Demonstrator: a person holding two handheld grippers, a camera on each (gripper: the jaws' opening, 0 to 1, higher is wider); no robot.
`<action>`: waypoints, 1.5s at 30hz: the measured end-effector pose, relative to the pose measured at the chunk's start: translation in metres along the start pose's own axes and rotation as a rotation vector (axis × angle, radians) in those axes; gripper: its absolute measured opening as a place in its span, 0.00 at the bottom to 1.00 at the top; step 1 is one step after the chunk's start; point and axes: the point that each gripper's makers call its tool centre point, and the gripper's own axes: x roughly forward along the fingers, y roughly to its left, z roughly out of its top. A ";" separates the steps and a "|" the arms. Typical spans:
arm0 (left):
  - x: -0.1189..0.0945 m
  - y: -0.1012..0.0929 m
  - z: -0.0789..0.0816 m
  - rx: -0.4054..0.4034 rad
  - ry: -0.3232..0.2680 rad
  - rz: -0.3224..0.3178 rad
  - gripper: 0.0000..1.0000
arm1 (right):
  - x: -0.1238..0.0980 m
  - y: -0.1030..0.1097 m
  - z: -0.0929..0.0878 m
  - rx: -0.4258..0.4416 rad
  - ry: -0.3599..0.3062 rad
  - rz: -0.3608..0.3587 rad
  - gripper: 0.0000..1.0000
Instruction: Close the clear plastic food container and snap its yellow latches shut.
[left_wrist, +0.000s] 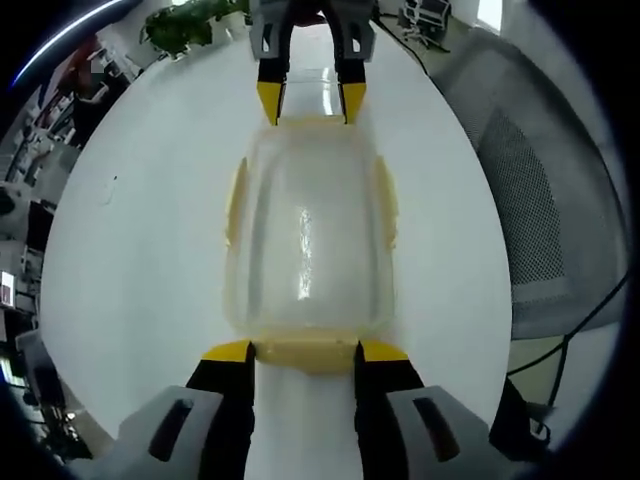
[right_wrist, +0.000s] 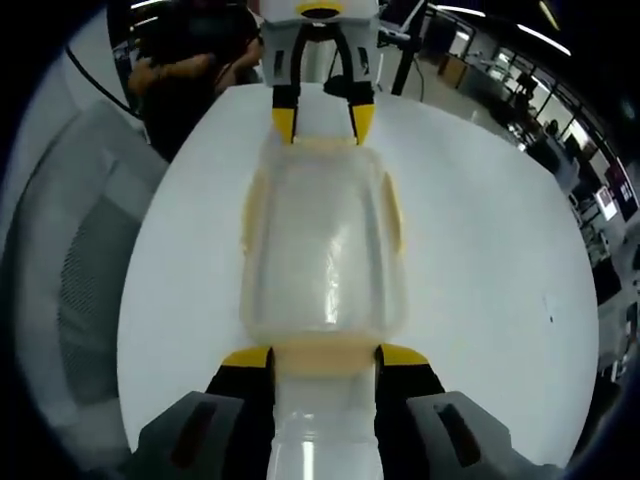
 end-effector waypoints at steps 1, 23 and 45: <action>0.000 0.000 0.000 0.000 -0.001 0.000 0.37 | -0.001 0.000 0.000 0.000 0.000 0.000 0.37; -0.015 0.002 0.012 0.016 -0.008 0.027 0.37 | -0.021 -0.001 0.003 -0.002 -0.013 -0.012 0.37; -0.021 0.004 0.034 0.020 -0.022 0.044 0.37 | -0.042 -0.003 -0.008 -0.015 -0.016 -0.025 0.37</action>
